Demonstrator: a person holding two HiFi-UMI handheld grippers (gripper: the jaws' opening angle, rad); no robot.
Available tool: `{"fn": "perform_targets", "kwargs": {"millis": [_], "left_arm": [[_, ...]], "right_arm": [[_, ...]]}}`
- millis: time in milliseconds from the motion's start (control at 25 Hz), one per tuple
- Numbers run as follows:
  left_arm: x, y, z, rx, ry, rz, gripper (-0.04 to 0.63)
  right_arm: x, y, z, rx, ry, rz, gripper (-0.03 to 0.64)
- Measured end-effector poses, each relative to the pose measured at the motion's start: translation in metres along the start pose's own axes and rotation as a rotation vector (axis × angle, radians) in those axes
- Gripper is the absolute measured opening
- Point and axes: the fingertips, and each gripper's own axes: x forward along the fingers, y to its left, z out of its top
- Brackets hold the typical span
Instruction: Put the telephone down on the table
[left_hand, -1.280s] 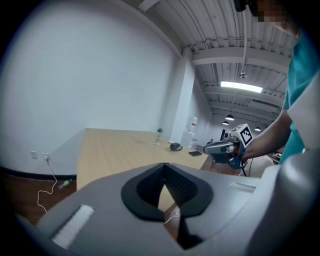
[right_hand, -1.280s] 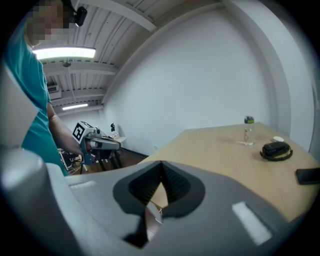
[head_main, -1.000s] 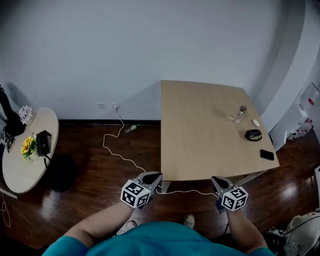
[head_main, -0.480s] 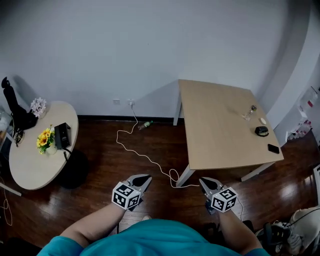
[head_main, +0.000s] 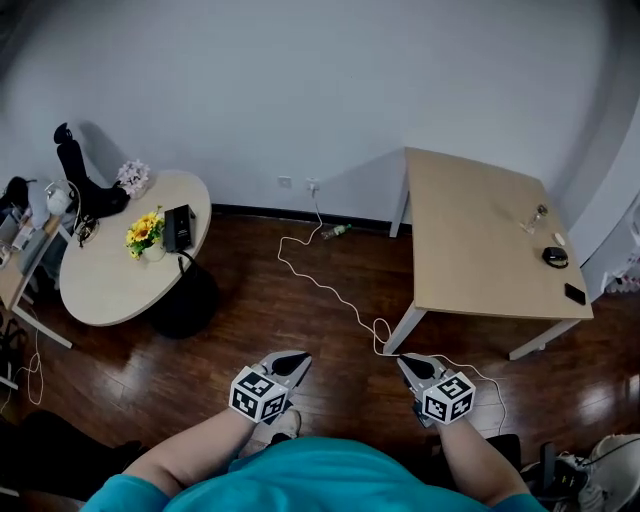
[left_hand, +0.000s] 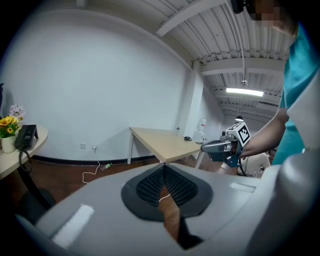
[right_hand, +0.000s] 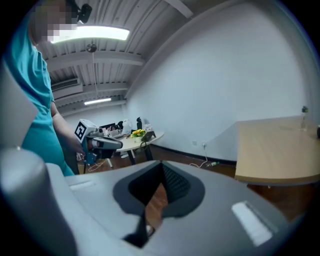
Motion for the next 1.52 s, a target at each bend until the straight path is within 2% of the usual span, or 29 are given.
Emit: {"fn": "perform_targets", "kwargs": {"millis": [240,480,640,920,1120,1520], "left_arm": [[-0.058,0.019,-0.027,0.002,-0.006,-0.02,0.006],[-0.124,0.057,-0.043,0.052,0.001,-0.076,0.006],[-0.153,0.079,-0.054,0.001,0.0,-0.071,0.005],[-0.16,0.081,-0.052,-0.039,-0.05,-0.022,0.005],[-0.154,0.072,-0.049,-0.026,-0.052,-0.014,0.006],[-0.145,0.067,-0.046,-0.024,-0.044,-0.008,0.006]], "right_arm": [[0.021,0.063,-0.02,0.02,0.022,-0.01,0.003],[0.067,0.137,-0.024,0.091,0.007,-0.037,0.002],[0.089,0.174,-0.015,0.096,0.005,-0.019,0.002],[0.095,0.182,-0.012,0.058,0.047,0.027,0.002],[0.094,0.174,-0.015,0.032,0.082,0.054,0.002],[0.089,0.159,-0.007,0.017,0.069,0.059,0.002]]}}
